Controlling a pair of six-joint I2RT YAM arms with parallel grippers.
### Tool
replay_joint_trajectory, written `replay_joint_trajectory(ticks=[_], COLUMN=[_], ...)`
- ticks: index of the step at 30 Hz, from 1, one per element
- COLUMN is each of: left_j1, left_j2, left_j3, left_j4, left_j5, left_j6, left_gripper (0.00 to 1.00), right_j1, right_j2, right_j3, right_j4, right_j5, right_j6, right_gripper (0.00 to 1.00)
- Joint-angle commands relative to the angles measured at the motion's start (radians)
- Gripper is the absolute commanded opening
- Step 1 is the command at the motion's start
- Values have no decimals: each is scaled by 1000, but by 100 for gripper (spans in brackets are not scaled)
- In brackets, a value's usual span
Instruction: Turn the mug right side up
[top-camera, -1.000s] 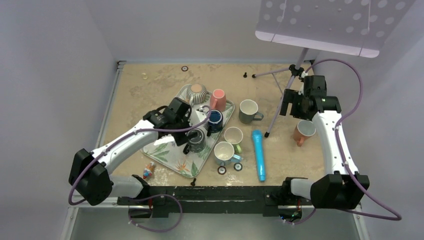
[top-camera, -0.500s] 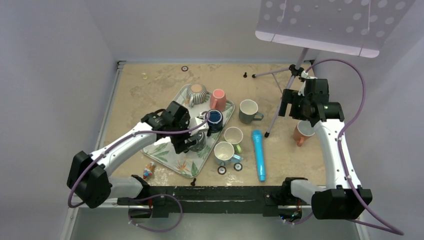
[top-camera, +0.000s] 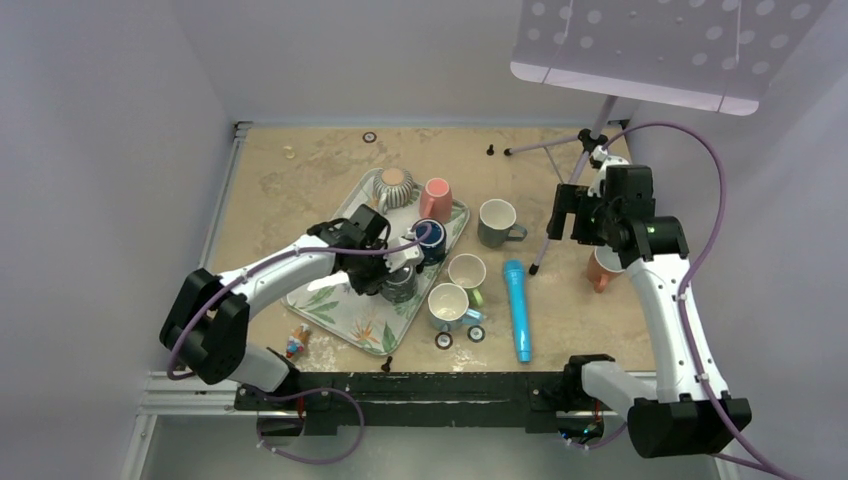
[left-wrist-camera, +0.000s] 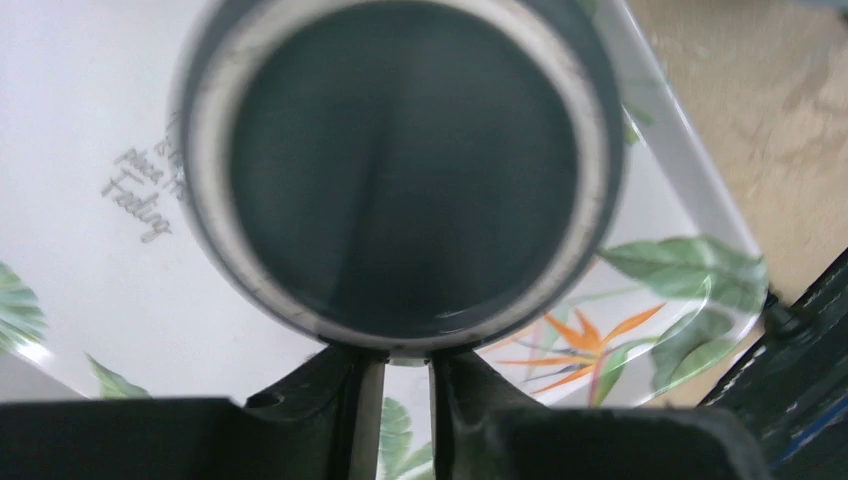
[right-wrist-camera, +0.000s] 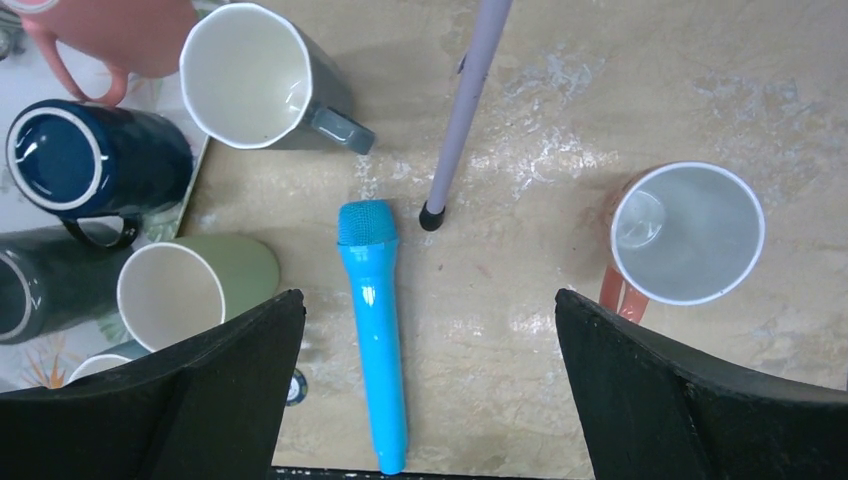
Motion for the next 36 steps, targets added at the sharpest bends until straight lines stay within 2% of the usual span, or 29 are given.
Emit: replay_joint_trajectory(ticks=[1, 2, 6, 10, 12, 17, 21, 24, 27, 31, 33, 36], left_j1=[10, 14, 54, 108, 134, 209, 216, 215, 214, 215, 214, 214], left_j2=[-1, -11, -84, -231, -301, -410, -414, -421, -448, -457, -458, -454], left_j3=[30, 34, 81, 155, 217, 407, 589, 643, 653, 663, 662, 662], left_j4=[10, -2, -92, -213, -295, -454, -577, -600, -594, -591, -573, -548], left_j5=[20, 22, 33, 119, 221, 528, 724, 904, 929, 977, 983, 1020], left_j6=[-7, -11, -26, -55, -89, -165, -203, -278, -288, -304, -324, -351], left_gripper=[6, 0, 0, 0, 0, 0, 0, 0, 0, 0, 0, 0], right_j1=[22, 30, 87, 216, 300, 489, 612, 697, 768, 838, 876, 924], right_j2=[-39, -45, -80, -141, -181, -299, -340, -342, -317, -241, -203, -153], right_j3=[-2, 0, 8, 8, -13, -168, -319, -411, -460, -467, -457, -430], right_j4=[31, 31, 47, 160, 283, 700, 1067, 1313, 1511, 1689, 1726, 1689], right_j5=[-43, -51, -109, -278, -351, -308, -272, -268, -278, -304, -357, -378], right_j6=[1, 2, 15, 43, 31, -15, -117, -192, -247, -269, -292, -343], right_gripper=[98, 98, 98, 98, 98, 98, 98, 98, 96, 93, 92, 92])
